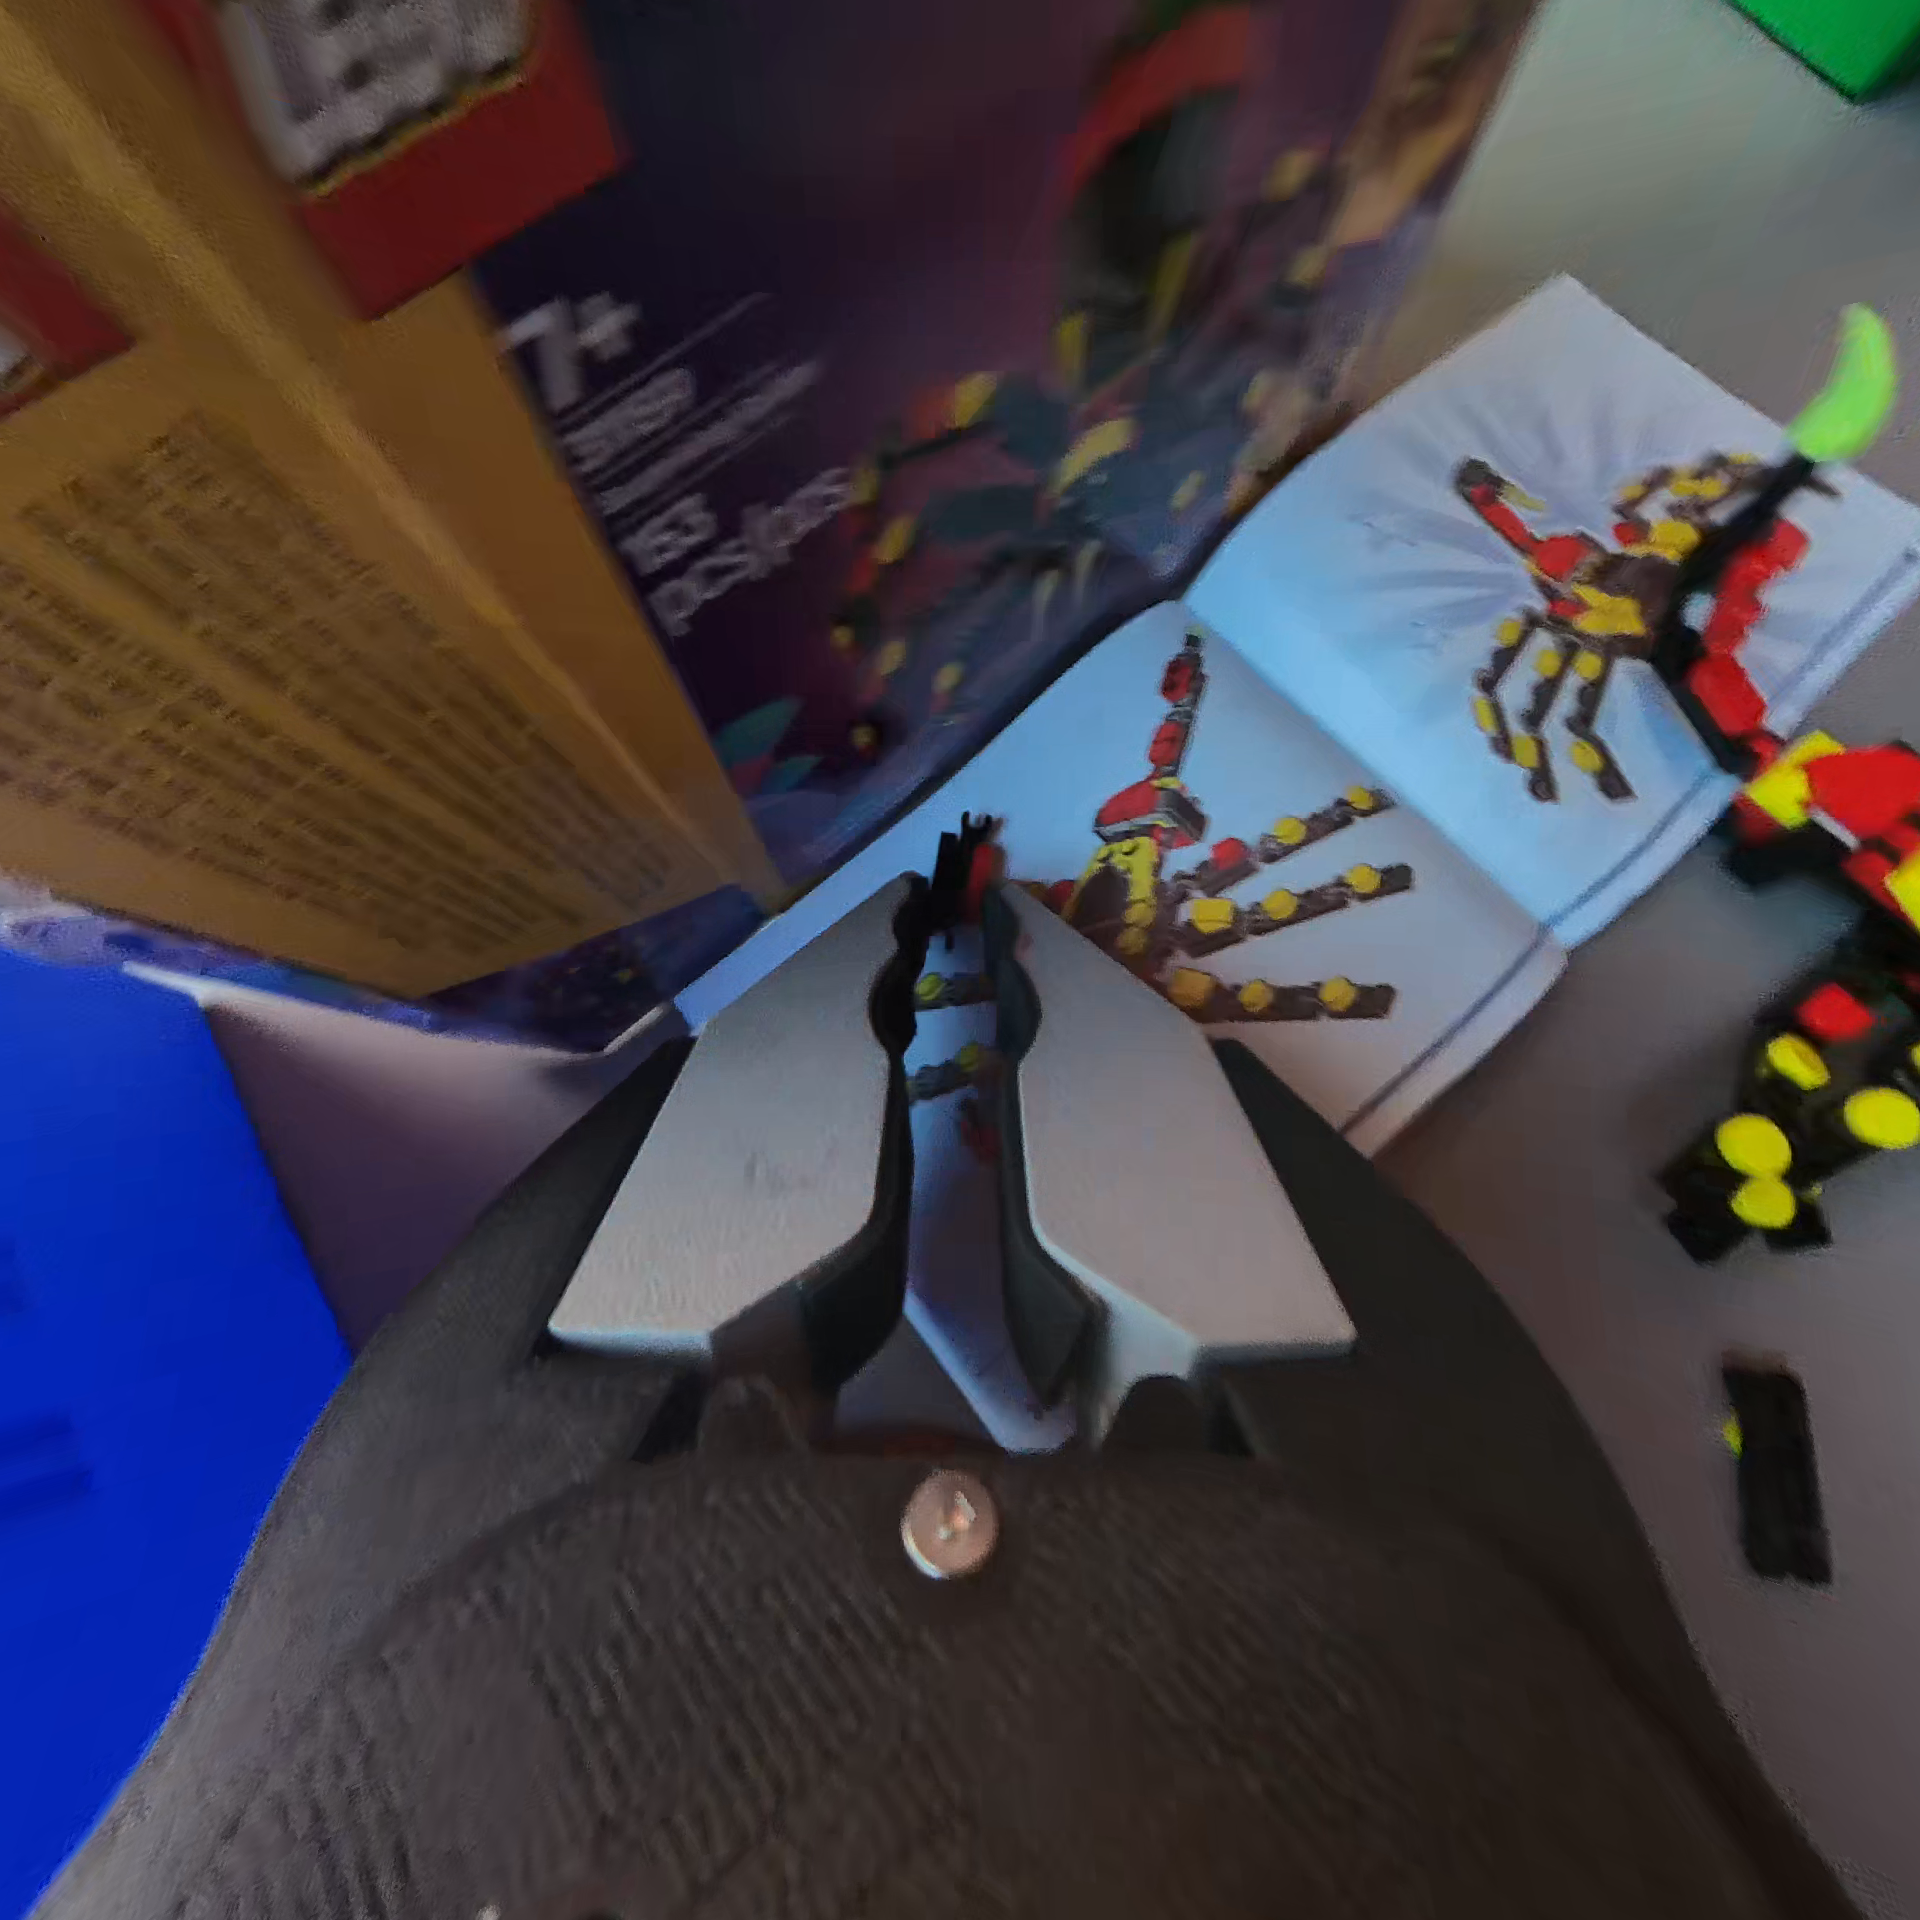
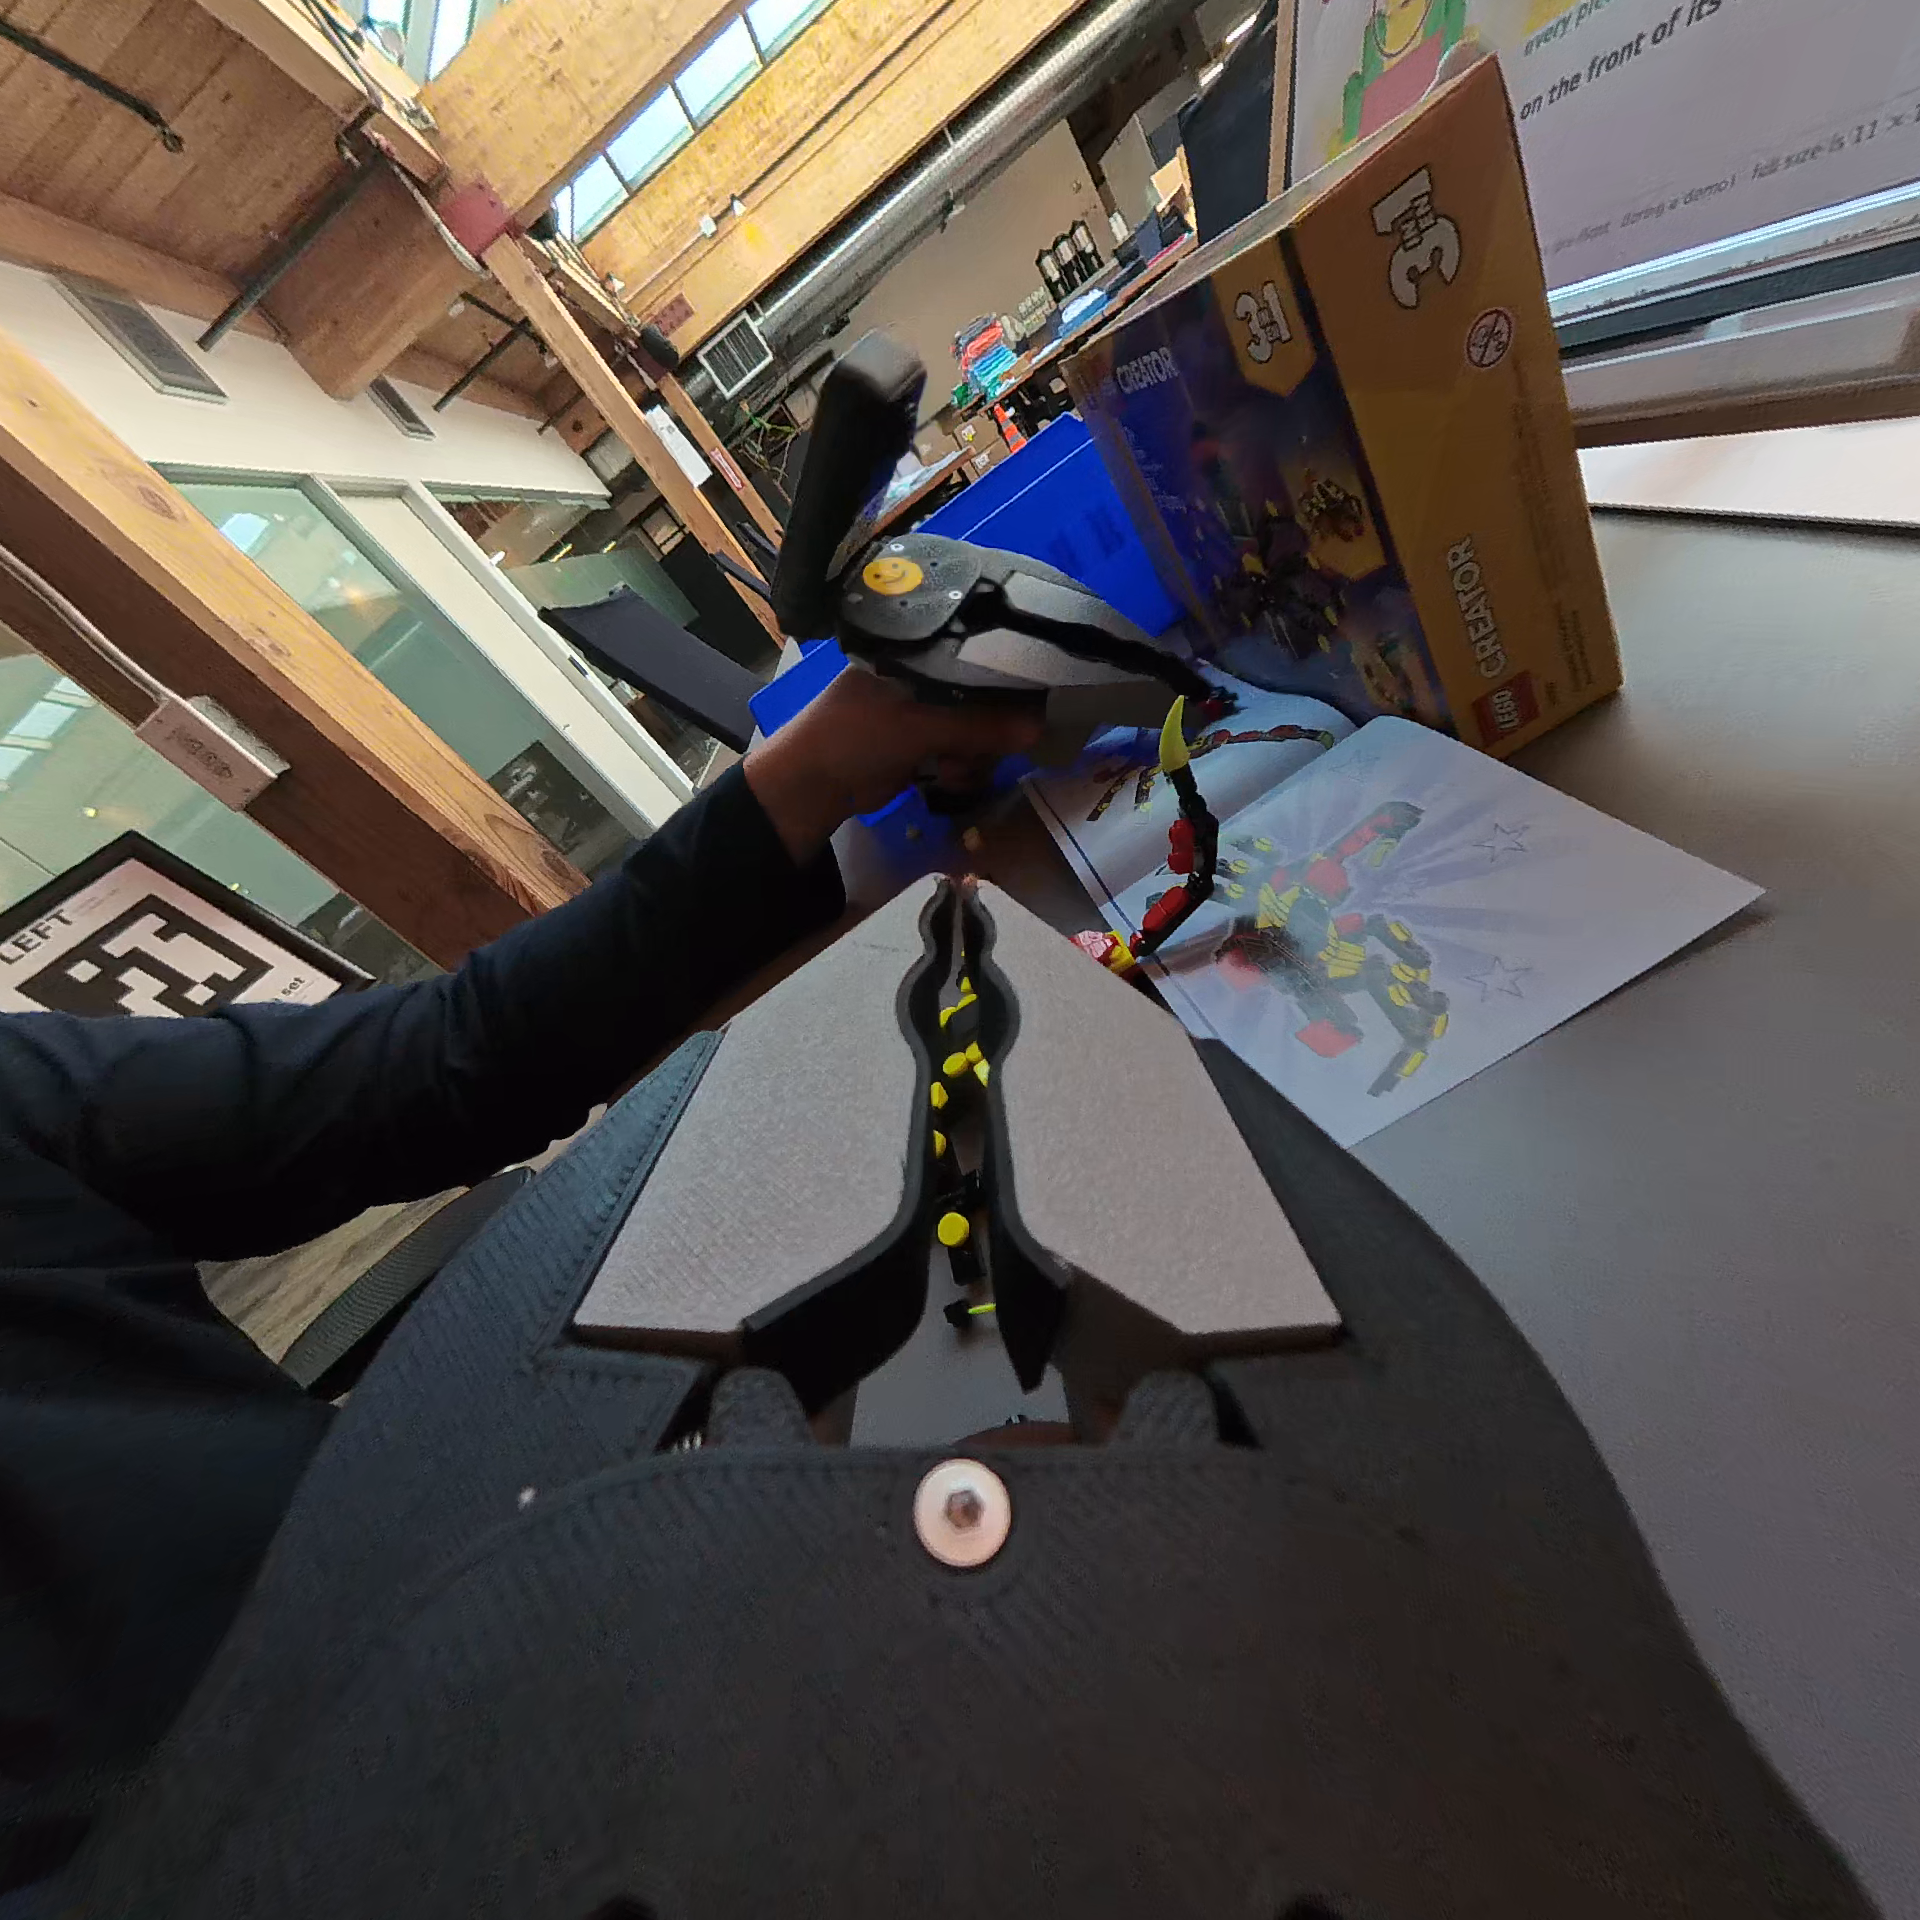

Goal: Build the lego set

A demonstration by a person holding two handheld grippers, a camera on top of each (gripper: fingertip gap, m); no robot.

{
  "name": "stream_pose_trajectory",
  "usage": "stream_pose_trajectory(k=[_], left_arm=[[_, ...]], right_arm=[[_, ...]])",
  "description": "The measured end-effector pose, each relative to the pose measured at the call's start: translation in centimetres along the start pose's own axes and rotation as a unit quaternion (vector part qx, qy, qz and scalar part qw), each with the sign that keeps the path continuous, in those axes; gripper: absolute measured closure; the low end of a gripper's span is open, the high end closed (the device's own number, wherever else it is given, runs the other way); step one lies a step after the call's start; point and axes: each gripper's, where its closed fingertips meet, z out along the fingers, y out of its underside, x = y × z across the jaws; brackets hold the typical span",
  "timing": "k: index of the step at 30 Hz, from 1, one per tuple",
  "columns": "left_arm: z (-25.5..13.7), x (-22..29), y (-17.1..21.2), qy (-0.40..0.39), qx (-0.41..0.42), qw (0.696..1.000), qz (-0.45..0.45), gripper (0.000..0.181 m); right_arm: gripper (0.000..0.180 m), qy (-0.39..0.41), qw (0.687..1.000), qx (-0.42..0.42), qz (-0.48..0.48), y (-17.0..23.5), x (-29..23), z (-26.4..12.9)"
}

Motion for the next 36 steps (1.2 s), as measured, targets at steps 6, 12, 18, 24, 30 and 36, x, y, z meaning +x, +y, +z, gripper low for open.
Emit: stream_pose_trajectory(k=[6, 12, 18, 24, 30, 36], left_arm=[[-3.8, 4.3, -3.5, -0.003, 0.093, 0.981, 0.170, 0.173], [-7.8, 17.7, -5.6, 0.235, 0.195, 0.921, 0.242, 0.174], [-6.3, 24.1, -5.3, 0.332, 0.182, 0.904, 0.200, 0.174], [-2.9, 23.4, -4.6, 0.258, 0.142, 0.938, 0.184, 0.156], [-3.2, 21.4, -6.3, 0.222, 0.181, 0.947, 0.144, 0.149], [-4.0, 17.9, -8.2, 0.166, 0.233, 0.954, 0.086, 0.147]], right_arm=[[0.180, 0.010, 0.999, 0.006, -0.033, -0.8, 0.0, -0.8], [0.180, 0.029, 0.999, 0.010, -0.045, -1.1, 0.6, -1.4], [0.180, 0.038, 0.998, 0.001, -0.054, -0.9, 1.0, -1.4], [0.180, 0.069, 0.993, -0.027, -0.090, -0.5, 1.9, -1.5], [0.180, 0.086, 0.990, -0.029, -0.108, -0.8, 2.5, -2.1], [0.180, 0.076, 0.992, -0.031, -0.094, -0.6, 2.3, -1.9]])
